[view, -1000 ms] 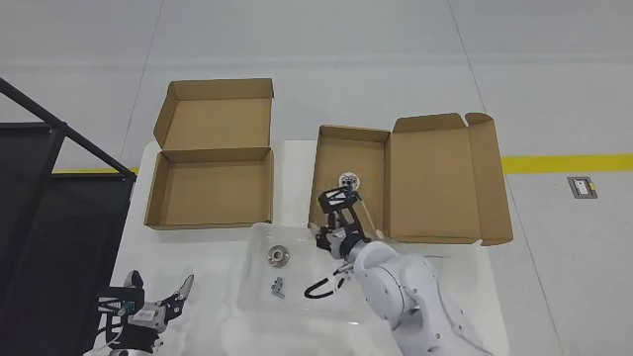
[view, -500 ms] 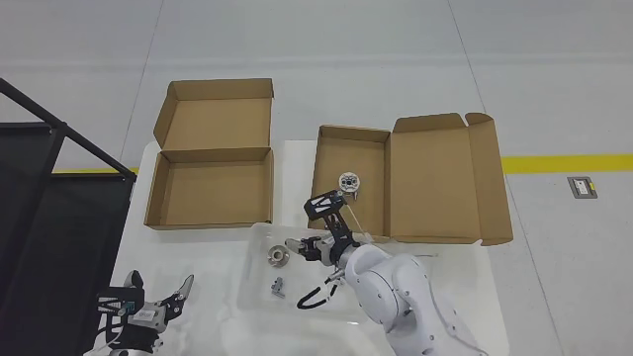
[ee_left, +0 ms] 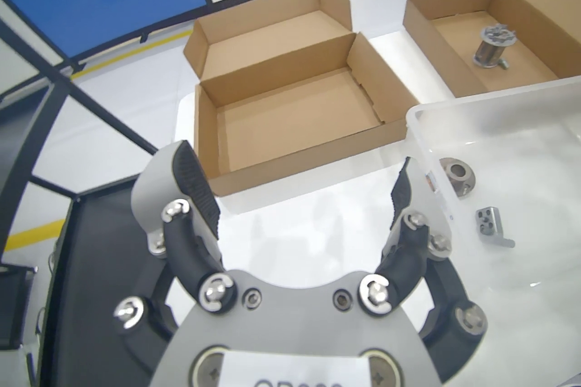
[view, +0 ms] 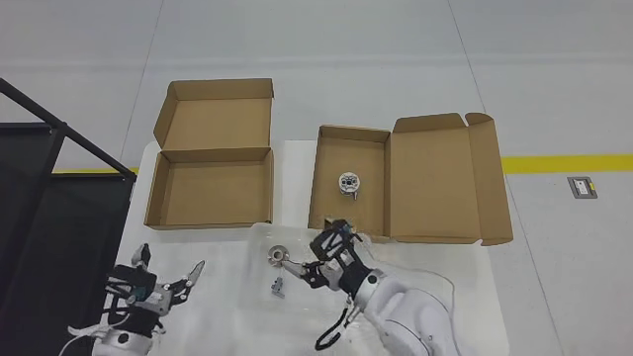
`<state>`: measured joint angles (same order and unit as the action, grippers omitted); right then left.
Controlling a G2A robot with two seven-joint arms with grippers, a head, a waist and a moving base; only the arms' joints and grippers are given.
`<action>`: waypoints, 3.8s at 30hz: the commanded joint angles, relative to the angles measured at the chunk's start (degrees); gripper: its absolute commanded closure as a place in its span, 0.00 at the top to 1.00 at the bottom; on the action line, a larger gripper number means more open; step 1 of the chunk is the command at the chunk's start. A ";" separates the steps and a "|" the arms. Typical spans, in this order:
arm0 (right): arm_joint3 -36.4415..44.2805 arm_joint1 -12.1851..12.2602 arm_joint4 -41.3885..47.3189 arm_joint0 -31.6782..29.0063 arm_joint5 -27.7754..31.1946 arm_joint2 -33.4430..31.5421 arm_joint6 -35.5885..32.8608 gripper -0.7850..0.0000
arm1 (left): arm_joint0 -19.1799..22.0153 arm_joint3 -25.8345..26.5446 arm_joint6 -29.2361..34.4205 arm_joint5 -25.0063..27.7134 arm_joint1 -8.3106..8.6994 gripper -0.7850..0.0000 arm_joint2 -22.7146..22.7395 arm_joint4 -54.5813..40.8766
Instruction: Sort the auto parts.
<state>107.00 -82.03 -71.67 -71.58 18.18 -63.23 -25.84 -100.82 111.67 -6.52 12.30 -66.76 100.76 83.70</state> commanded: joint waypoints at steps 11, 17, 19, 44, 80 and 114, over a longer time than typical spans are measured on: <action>3.25 3.58 -0.23 -9.70 23.56 -11.05 11.61 1.00 | 10.57 4.19 7.94 22.60 2.27 1.00 -1.23 12.26; 3.68 4.24 -0.83 -13.46 21.85 -14.58 12.43 1.00 | 14.80 3.43 10.09 29.39 2.68 1.00 -3.98 11.35; 3.68 4.24 -0.83 -13.46 21.85 -14.58 12.43 1.00 | 14.80 3.43 10.09 29.39 2.68 1.00 -3.98 11.35; 3.68 4.24 -0.83 -13.46 21.85 -14.58 12.43 1.00 | 32.40 -6.86 21.80 45.70 4.95 1.00 -19.15 19.58; 3.68 4.24 -0.83 -13.46 21.85 -14.58 12.43 1.00 | 55.86 -22.22 37.12 45.70 12.14 0.98 -49.87 -2.26; 3.68 4.24 -0.83 -13.46 21.85 -14.58 12.43 1.00 | 71.00 -39.54 46.17 43.00 6.49 0.49 -66.90 -8.54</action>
<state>110.69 -77.79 -72.50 -85.02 40.03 -77.80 -13.41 -29.91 72.43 39.71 55.38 -60.14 33.96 75.05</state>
